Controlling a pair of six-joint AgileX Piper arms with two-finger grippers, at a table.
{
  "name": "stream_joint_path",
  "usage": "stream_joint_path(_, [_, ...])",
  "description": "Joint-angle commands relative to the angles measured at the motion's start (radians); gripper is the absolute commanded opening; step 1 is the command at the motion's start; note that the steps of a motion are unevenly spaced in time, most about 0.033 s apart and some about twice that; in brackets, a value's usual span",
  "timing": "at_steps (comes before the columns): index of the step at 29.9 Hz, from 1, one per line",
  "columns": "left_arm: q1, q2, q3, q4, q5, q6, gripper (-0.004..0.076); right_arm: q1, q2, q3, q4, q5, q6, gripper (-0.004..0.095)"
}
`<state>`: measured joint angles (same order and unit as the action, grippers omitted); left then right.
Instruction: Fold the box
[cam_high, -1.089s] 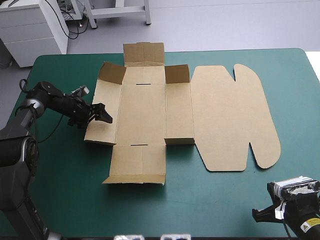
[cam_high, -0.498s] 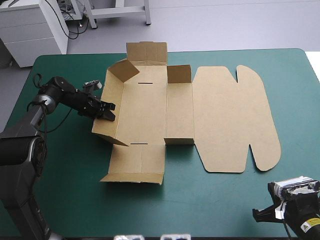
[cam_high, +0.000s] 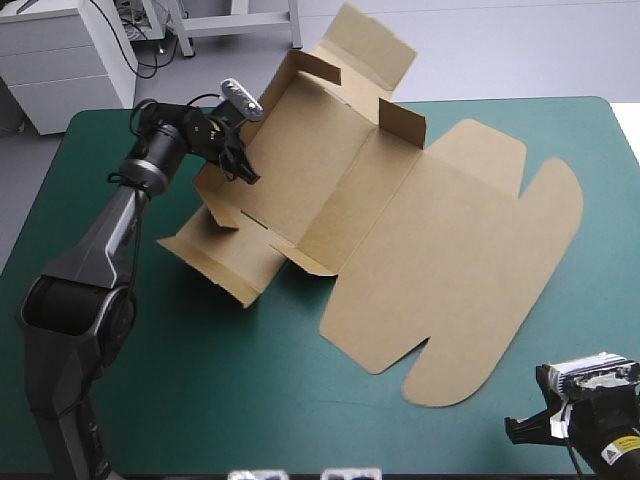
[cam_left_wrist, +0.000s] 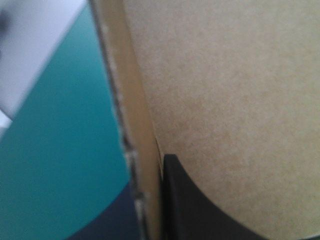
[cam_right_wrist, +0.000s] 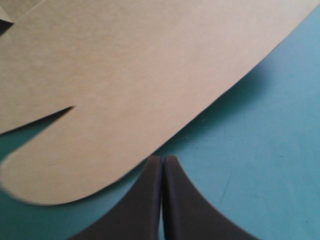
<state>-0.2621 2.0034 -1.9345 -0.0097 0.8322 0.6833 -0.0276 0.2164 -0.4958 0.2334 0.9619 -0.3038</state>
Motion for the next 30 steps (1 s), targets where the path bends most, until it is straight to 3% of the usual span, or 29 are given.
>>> stream_joint_path(1, [-0.098,-0.064,-0.044,0.235,-0.239,0.044,-0.0008,0.002,0.019,-0.027,0.007,-0.066,0.0,-0.0019])
stream_joint_path(6, [-0.201,-0.046,-0.047,0.49,-0.451,0.017,-0.0008,0.002,0.019,-0.027,0.007,-0.066,0.0,-0.0019])
stream_joint_path(12, [-0.288,-0.015,-0.047,0.931,-0.548,-0.272,-0.0008,0.002,0.019,-0.027,0.007,-0.066,0.0,-0.0019])
stream_joint_path(18, [-0.311,-0.006,-0.047,1.274,-0.489,-0.683,-0.0008,0.002,0.019,-0.027,0.007,-0.064,0.0,-0.0019])
stream_joint_path(30, [-0.327,0.053,-0.047,1.293,-0.396,-0.699,-0.0008,0.002,0.019,-0.027,0.007,-0.066,0.0,-0.0019])
